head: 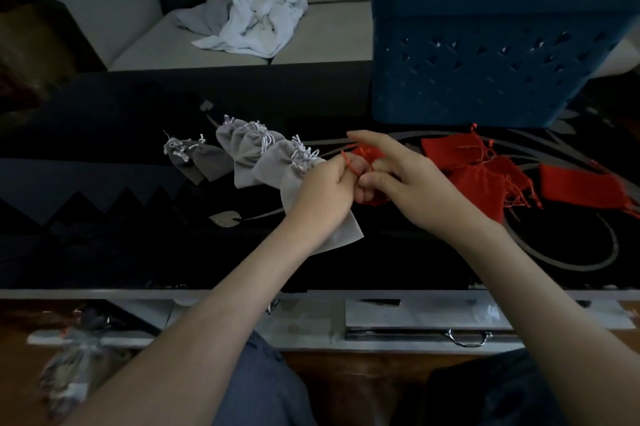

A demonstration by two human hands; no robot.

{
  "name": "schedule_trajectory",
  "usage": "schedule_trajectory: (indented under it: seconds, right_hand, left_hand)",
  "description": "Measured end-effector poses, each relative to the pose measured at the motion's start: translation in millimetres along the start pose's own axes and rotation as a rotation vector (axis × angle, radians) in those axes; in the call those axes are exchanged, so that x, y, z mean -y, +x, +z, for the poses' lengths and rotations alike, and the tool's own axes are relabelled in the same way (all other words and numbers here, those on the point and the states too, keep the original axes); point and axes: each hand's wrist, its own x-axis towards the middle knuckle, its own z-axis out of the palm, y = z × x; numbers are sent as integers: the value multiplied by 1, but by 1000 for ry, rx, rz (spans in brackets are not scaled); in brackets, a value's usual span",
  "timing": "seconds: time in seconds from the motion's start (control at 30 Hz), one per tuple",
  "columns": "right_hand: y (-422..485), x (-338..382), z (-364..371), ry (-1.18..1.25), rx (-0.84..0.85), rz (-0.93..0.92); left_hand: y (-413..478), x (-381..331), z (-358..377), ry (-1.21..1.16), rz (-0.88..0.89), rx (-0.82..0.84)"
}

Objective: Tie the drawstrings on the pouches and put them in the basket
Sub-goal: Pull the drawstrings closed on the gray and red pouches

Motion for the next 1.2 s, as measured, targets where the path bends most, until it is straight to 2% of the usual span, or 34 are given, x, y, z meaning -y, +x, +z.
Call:
schedule_trajectory:
  seconds: [0.27,0.43,0.57,0.63,0.73,0.93,1.1,1.2]
  right_hand:
    - [-3,5,-5,-31,-73,20]
    - [-6,10,-2,-27,-75,30]
    - [-5,9,-3,28,-32,19]
    - [-5,10,-5,132,-3,17]
    - [-4,12,-5,300,33,27]
    - [-1,10,-4,276,-68,49]
    - [2,13,-7,317,-127,71]
    - [0,15,-7,392,-120,95]
  left_hand:
    - [-7,-6,-6,-71,4,254]
    - [-4,-1,2,155,87,112]
    - [-1,1,2,132,100,55]
    - [-1,-2,0,78,124,12]
    - [0,-6,-3,-158,72,-39]
    - [4,-7,-6,-519,-15,-26]
    - [3,-7,-7,-618,-57,50]
    - [2,-8,-6,-556,-21,94]
